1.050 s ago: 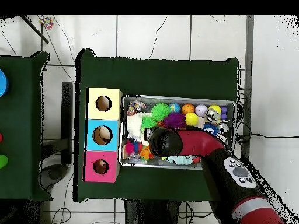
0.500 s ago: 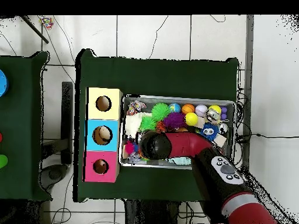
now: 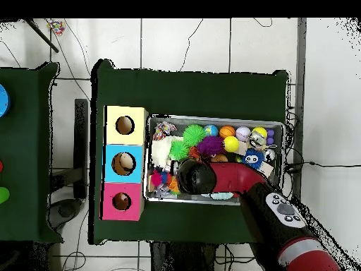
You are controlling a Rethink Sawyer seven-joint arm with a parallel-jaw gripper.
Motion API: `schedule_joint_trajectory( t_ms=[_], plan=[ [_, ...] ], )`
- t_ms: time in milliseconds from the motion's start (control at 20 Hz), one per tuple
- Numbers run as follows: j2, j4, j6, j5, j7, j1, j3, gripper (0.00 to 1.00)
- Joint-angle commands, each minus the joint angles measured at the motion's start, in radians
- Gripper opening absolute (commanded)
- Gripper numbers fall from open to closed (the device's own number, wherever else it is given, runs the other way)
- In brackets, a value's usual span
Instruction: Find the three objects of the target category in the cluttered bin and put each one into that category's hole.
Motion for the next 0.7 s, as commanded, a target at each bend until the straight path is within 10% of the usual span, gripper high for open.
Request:
schedule_joint_trajectory(
  t_ms=[50, 700],
  plan=[
    [0.018, -0.040, 0.110, 0.005, -0.056, -0.033, 0.082, 1.00],
    [-0.031, -0.033, 0.159, 0.035, -0.018, -0.003, 0.078, 1.00]
  ],
)
